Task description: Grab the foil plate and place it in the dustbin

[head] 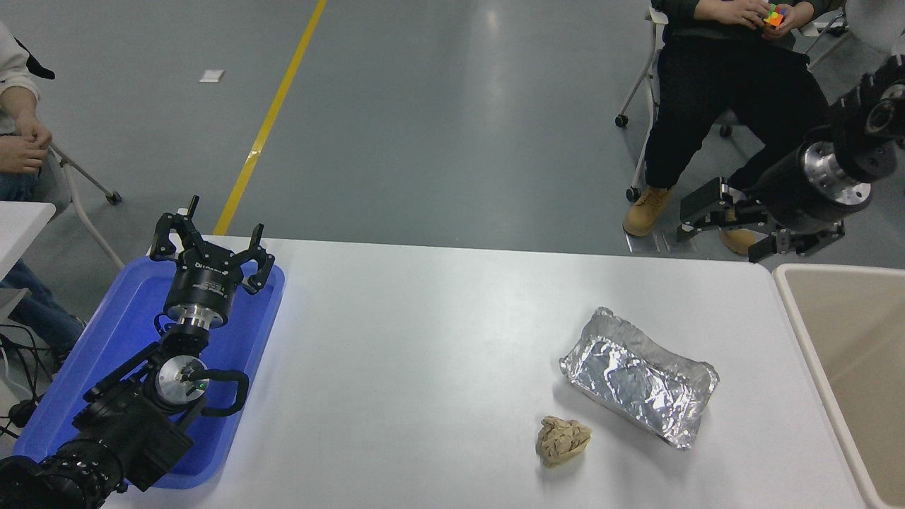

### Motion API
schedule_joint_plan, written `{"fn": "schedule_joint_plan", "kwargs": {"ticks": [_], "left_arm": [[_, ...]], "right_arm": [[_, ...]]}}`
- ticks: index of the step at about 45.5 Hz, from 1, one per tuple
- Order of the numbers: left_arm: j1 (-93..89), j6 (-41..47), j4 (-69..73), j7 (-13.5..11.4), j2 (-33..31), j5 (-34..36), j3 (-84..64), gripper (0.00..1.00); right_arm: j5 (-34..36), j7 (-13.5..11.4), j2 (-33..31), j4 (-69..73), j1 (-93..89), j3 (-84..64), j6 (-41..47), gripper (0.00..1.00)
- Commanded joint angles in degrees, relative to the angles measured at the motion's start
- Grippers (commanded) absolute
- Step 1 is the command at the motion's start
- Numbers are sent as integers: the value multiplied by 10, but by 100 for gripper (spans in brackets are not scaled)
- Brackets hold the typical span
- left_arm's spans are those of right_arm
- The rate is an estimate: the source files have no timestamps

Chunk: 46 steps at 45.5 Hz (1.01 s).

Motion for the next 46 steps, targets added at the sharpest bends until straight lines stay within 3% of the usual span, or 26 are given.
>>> {"fn": "schedule_joint_plan", "kwargs": {"ticks": [1, 46], "left_arm": [[0, 0, 0, 0, 0, 0, 0, 100], [0, 0, 0, 0, 0, 0, 0, 100]], "right_arm": [[4, 0, -45, 7, -85, -1, -66, 100], [0, 3, -40, 2, -387, 165, -271, 99]]}}
